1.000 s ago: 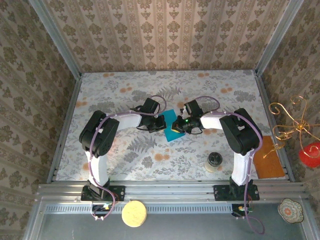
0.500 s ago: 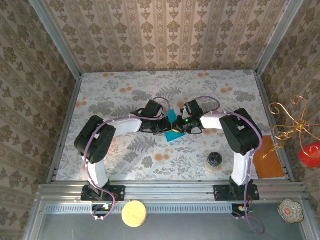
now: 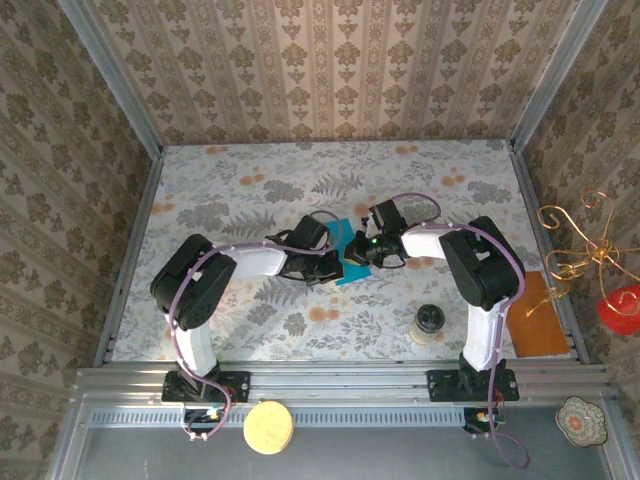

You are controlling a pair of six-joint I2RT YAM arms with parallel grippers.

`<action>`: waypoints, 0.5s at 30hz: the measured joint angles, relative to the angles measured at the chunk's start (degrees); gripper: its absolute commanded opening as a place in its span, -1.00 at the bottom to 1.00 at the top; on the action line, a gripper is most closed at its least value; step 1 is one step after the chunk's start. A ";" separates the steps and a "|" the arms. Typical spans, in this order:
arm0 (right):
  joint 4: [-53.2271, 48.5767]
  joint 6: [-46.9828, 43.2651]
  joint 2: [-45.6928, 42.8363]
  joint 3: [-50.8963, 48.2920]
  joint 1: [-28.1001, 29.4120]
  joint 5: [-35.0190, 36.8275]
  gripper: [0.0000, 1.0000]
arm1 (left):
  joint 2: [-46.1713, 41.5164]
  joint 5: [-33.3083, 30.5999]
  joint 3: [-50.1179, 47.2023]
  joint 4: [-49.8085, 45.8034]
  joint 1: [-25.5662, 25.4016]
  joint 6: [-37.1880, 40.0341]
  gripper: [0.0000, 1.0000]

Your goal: Fold a paper plane with a square sheet of paper (pick it up from the middle)

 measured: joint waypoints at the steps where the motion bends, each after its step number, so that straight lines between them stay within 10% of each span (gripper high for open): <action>1: 0.02 0.00 0.02 0.00 0.00 -0.02 -0.90 | -0.04 0.02 0.02 0.11 0.02 -0.02 -1.00; 15: 0.44 0.55 0.20 -0.04 -0.24 -0.59 -0.90 | 1.07 -0.07 4.66 -0.66 0.07 0.90 -1.00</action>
